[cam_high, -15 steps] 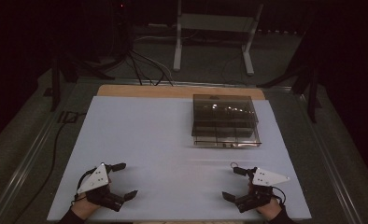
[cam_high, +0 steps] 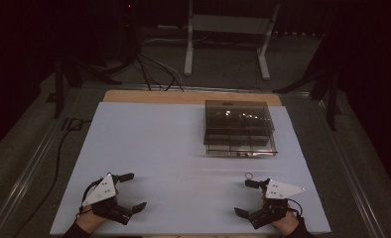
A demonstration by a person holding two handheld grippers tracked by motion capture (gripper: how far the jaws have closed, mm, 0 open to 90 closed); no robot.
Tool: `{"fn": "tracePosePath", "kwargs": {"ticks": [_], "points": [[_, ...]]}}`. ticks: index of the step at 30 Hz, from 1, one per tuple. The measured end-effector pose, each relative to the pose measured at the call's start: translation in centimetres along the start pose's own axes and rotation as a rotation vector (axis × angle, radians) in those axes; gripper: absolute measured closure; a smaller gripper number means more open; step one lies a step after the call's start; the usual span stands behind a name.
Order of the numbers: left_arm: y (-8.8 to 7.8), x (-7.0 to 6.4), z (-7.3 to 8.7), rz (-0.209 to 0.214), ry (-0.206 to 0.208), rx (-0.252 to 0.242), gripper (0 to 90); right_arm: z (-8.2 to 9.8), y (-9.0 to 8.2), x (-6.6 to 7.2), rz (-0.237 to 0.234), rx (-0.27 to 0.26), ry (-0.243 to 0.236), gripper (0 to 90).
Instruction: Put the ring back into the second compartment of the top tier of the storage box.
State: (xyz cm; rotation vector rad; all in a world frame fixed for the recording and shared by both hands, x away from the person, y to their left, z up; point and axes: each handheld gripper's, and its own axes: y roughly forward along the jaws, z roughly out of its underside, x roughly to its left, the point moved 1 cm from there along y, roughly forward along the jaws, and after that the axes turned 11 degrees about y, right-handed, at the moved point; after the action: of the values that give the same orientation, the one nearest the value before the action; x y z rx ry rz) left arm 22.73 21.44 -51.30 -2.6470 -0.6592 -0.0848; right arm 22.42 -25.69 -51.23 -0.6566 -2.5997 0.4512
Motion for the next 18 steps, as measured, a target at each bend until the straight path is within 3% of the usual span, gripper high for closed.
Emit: {"fn": "tracePosePath", "kwargs": {"ticks": [7,18], "points": [[0.0,-0.1,0.0,0.006,0.002,-0.003,0.5,-0.4,0.0,0.8,-0.026,0.022,-0.022,0.0],[0.0,0.0,0.1,0.009,-0.004,-0.013,0.5,-1.9,-0.4,2.3,-0.052,-0.011,-0.052,0.0]]}}
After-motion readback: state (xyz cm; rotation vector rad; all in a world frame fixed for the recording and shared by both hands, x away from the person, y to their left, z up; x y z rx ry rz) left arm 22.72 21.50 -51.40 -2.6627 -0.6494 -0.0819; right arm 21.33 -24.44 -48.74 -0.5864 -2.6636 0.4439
